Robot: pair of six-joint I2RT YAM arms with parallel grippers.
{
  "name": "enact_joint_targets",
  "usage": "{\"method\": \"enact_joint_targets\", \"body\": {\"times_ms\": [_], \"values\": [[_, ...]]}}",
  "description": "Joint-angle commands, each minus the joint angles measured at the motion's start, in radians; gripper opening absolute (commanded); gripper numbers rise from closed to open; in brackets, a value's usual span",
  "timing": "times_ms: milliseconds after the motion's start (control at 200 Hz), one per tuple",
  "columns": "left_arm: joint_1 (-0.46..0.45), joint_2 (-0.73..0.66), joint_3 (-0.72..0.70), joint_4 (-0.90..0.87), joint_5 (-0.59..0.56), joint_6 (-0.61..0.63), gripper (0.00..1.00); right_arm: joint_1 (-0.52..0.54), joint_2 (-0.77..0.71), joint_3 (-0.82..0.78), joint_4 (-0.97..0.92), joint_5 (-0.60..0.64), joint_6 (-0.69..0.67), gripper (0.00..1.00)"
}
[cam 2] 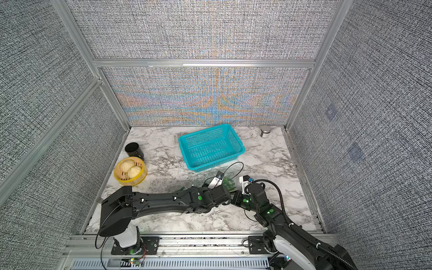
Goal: Take small green peppers out of containers
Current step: Open the packing box at the center of the board.
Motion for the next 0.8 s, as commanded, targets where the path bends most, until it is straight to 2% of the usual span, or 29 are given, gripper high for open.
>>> {"method": "enact_joint_targets", "body": {"times_ms": [0,115,270,520,791], "values": [[0.002,0.019,0.007,0.054,0.042,0.029,0.58,0.003,0.009,0.001,-0.020,-0.027,-0.028,0.00],[0.003,0.036,0.012,0.060,0.049,0.037,0.62,0.003,0.013,0.000,-0.012,-0.025,-0.029,0.00],[0.008,0.041,0.029,0.017,-0.026,0.054,0.64,0.002,0.014,-0.001,-0.016,-0.033,-0.032,0.00],[0.013,0.029,0.077,-0.043,-0.164,0.123,0.36,0.003,-0.011,-0.032,-0.039,-0.034,-0.035,0.00],[0.015,0.046,0.118,-0.058,-0.224,0.197,0.33,0.002,-0.042,-0.050,-0.083,-0.030,-0.045,0.00]]}}
